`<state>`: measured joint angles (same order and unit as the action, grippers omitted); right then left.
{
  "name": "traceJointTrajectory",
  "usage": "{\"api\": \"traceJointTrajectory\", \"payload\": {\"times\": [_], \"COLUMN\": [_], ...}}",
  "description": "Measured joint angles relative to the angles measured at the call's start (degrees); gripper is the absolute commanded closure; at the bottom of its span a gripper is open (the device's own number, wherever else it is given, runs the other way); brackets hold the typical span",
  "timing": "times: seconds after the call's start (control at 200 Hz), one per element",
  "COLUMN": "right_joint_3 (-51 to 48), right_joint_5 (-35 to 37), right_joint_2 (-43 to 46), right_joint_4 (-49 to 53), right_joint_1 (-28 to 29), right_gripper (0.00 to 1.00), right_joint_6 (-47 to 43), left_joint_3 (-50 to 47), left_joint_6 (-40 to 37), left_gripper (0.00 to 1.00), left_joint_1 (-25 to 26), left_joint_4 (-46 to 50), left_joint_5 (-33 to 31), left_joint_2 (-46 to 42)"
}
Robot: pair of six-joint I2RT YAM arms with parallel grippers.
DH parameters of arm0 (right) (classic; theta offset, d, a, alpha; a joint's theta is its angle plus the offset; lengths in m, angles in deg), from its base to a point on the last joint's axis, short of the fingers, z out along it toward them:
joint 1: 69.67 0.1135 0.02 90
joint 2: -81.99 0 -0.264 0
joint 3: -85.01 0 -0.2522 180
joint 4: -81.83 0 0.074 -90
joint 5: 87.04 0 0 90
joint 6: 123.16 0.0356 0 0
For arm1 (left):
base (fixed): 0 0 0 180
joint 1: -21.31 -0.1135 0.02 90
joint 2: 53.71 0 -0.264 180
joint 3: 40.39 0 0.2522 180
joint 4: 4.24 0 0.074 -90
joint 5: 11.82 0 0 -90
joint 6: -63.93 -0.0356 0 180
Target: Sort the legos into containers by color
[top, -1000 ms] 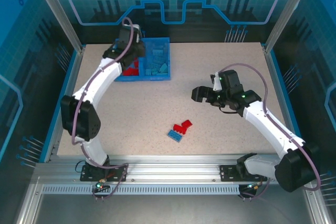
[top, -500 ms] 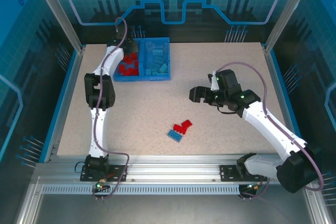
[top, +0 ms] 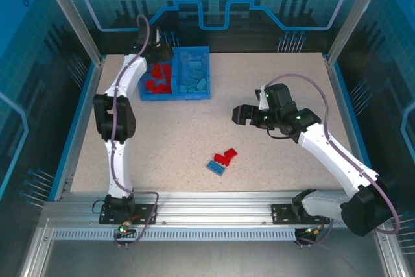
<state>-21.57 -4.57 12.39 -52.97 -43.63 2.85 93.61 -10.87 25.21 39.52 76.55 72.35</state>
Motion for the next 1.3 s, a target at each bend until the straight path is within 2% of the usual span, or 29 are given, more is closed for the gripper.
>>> {"api": "traceJointTrajectory", "payload": {"times": [0.205, 0.38, 0.475, 0.545, 0.595, 0.73, 0.82, 0.991, 1.151, 1.301], "right_joint_3": [0.04, 0.85, 1.95, 2.73, 3.3, 5.81, 8.09, 11.28, 12.09, 12.24], "right_joint_5": [2.78, 5.66, 7.04, 8.0, 8.55, 9.05, 9.31, 12.13, 13.84, 13.9], "right_joint_2": [-2.97, -8.76, -12.9, -15.47, -17.22, -22.71, -26.95, -32.7, -34.29, -34.73], "right_joint_4": [1.4, 5.09, 7.28, 8.5, 9.09, 10.88, 11.76, 12.79, 13.35, 13.7], "right_joint_1": [2.49, 7.96, 11.45, 14.56, 17.07, 22.14, 23.87, 24.55, 24.55, 24.59], "right_gripper": [0.04, 0.08, 0.12, 0.16, 0.23, 0.34, 0.4, 0.48, 0.57, 0.59], "right_joint_6": [-2.19, -6.43, -8.92, -11.08, -13.29, -17.88, -20.2, -22.47, -23.47, -24.76], "left_joint_3": [-21.22, -40.41, -49.55, -55.8, -60.17, -70.62, -76.74, -80.13, -80.83, -81.46], "left_joint_6": [-0.85, -10.71, -19.58, -29.0, -36.26, -52.85, -61.53, -69.46, -72.11, -72.89], "left_gripper": [0.44, 0.41, 0.34, 0.29, 0.26, 0.13, 0.09, 0.07, 0.06, 0.06], "left_joint_1": [1.6, 7.8, 10.69, 11.85, 12.83, 14.12, 14.12, 14.12, 14.12, 14.12], "left_joint_4": [-6.97, -12.57, -13.33, -11.82, -9.92, -4.13, -1.46, 2.38, 2.97, 2.89], "left_joint_5": [5.7, 13.4, 20.0, 24.68, 27.04, 30.47, 30.64, 31.08, 31.98, 32.52], "left_joint_2": [-22.23, -44.22, -54.14, -60.3, -64.41, -74.64, -81.61, -86.49, -86.27, -85.74]}}
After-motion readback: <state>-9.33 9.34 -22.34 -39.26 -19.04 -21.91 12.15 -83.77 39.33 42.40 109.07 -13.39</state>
